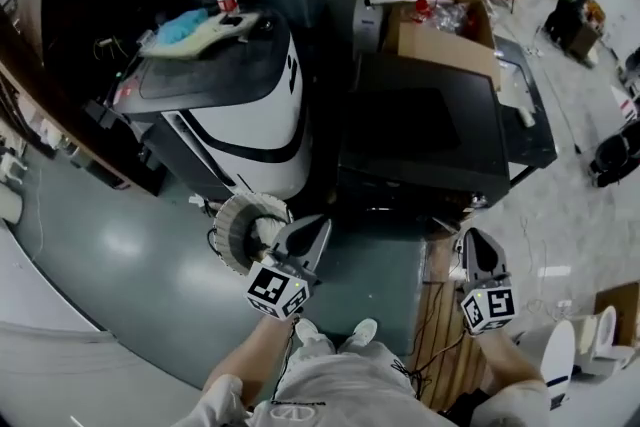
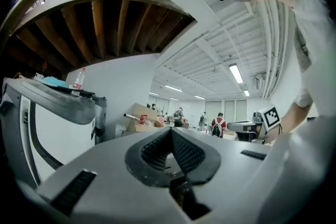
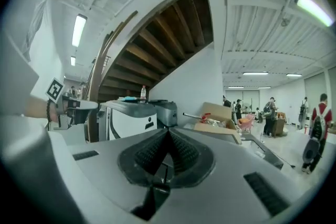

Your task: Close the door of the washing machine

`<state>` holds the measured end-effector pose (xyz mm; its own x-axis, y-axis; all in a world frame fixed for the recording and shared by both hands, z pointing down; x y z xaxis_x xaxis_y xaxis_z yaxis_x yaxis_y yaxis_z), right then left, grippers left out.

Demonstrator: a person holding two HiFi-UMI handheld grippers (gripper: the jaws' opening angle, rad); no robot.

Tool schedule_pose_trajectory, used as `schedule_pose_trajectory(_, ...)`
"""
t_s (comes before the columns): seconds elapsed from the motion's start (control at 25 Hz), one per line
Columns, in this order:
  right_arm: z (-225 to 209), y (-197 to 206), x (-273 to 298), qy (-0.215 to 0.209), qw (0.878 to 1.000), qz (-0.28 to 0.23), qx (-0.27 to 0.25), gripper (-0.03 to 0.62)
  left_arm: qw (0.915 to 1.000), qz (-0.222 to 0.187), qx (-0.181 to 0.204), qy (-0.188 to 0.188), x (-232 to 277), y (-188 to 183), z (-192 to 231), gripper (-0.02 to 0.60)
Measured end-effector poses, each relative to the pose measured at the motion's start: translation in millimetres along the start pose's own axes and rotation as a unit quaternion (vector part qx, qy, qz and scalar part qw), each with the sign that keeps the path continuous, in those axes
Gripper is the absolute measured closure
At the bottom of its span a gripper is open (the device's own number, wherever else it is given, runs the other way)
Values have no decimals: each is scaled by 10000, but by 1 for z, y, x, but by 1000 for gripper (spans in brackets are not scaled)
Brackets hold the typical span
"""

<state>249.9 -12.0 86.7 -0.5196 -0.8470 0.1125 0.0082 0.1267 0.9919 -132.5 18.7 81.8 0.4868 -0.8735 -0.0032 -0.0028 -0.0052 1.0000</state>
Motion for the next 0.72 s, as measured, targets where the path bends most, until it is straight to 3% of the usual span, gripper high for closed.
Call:
schedule_pose_trajectory(0.28,17,-59,-25,168,9979,-628,15,583,9986,-433,51,-301,-53,-46,13,578)
schedule_pose_trajectory(0.72,45,-85,-45,145,9946,-1013,-181,583,9966,-692,295,-335,-92,-73,15,578)
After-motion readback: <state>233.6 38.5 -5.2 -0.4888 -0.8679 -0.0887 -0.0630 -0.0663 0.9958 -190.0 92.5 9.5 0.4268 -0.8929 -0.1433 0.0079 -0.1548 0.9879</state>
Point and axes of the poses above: the fingertips, and each gripper's own axes: x forward along the fingers, z to its left, y out of its underside, the point moved 10 cm from there along -x, backward along the fingers, and after that the axes turned 7 degrees about x, right-handed, at the moved point
